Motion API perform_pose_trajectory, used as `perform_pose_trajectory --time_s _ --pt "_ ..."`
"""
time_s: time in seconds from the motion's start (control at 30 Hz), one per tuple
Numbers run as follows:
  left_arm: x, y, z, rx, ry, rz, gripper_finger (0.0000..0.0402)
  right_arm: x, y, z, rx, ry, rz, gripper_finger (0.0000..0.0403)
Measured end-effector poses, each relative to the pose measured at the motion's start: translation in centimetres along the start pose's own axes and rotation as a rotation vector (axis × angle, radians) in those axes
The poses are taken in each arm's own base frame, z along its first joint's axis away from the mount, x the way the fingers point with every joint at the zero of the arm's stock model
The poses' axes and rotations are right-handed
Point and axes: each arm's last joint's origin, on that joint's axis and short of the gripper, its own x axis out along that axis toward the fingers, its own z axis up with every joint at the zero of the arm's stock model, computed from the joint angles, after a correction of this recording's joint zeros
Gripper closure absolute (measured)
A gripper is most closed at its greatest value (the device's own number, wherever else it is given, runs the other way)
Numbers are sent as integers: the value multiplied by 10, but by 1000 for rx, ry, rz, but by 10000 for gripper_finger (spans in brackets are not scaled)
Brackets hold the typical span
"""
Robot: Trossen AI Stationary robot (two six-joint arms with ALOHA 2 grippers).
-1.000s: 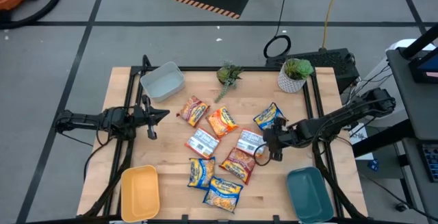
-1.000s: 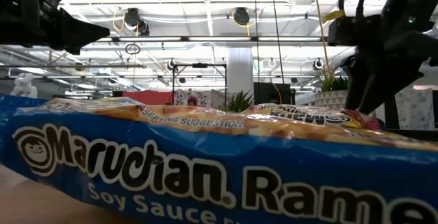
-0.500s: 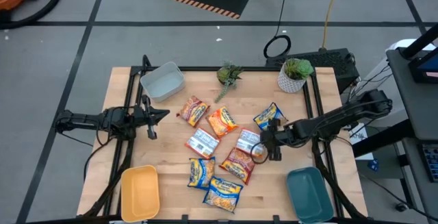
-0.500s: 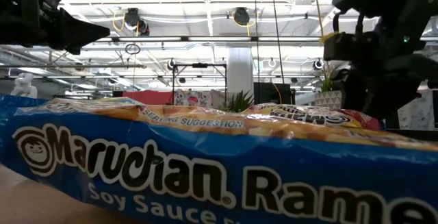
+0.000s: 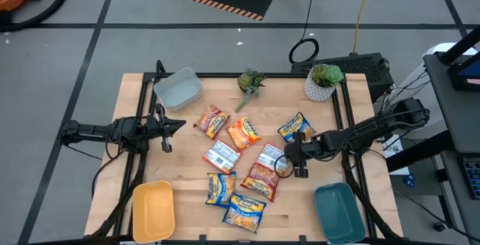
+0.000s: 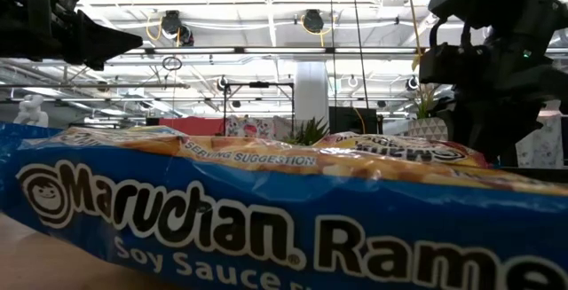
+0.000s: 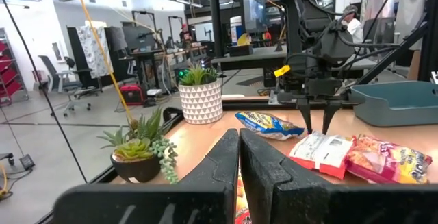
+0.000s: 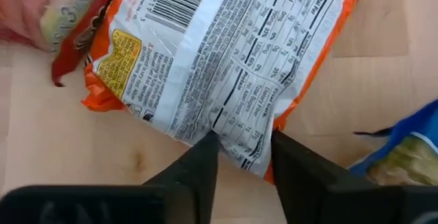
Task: Sort Maruchan noodles
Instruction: Put the right orange noodle pack into the blue bin
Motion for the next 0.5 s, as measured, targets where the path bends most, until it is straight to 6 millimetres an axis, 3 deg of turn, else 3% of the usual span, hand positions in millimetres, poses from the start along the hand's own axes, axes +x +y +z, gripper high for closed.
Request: perform_pose_trajectory --time_s 0.4,0.5 --pt "0 0 0 1 0 0 380 -2 1 3 29 -40 13 394" --pt "0 0 0 3 0 0 380 -6 1 6 33 -79 18 400"
